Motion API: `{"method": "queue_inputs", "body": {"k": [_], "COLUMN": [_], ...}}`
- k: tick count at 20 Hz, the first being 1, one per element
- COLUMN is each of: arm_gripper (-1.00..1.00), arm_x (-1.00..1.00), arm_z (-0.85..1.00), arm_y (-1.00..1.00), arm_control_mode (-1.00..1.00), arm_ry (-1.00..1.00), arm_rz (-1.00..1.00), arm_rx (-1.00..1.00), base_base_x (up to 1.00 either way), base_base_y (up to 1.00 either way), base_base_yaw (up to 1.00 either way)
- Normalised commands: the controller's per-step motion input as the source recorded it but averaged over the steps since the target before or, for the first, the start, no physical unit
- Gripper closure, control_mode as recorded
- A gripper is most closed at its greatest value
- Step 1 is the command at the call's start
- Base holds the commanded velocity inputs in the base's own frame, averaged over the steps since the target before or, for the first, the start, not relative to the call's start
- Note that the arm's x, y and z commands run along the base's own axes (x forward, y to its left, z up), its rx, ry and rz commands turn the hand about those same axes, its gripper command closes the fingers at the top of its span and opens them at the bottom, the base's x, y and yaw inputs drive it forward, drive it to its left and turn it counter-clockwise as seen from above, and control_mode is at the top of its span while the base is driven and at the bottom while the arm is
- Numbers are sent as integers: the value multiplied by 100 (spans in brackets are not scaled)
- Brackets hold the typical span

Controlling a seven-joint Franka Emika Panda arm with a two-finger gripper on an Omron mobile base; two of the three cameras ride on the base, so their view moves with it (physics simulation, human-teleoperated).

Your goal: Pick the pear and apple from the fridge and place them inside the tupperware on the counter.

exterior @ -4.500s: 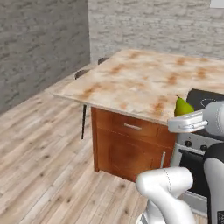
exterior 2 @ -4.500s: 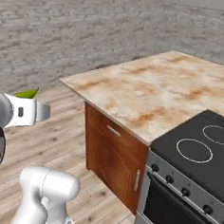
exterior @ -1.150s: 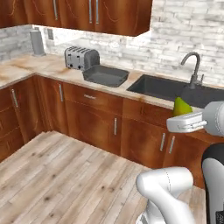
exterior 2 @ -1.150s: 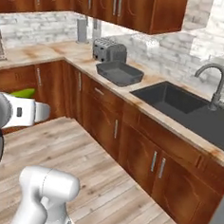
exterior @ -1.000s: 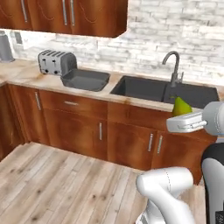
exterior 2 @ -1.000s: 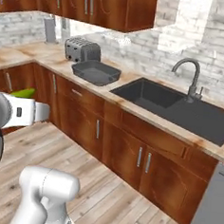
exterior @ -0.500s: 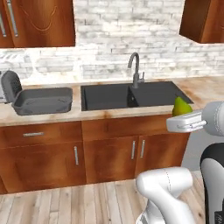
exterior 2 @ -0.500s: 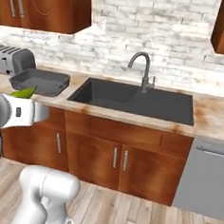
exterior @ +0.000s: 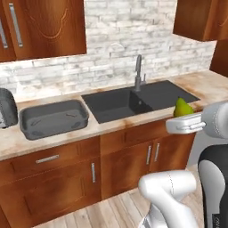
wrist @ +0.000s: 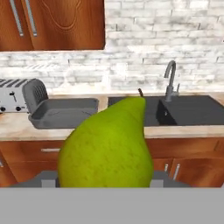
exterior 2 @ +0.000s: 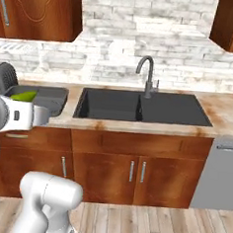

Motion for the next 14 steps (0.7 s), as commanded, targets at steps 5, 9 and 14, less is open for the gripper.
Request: {"method": "queue_inputs", "body": {"k": [5, 9, 14], "arm_gripper": [100, 100, 100], "arm_x": [0, 0, 0], "arm_z": [0, 0, 0], "arm_y": [0, 0, 0], "arm_control_mode": [100, 100, 100], "arm_ry": [0, 0, 0], "arm_rz": [0, 0, 0], "arm_rx": [0, 0, 0], "base_base_x": [24, 36, 55], "base_base_y": [100, 91, 60], "base_base_yaw": [-23, -25, -36]}}
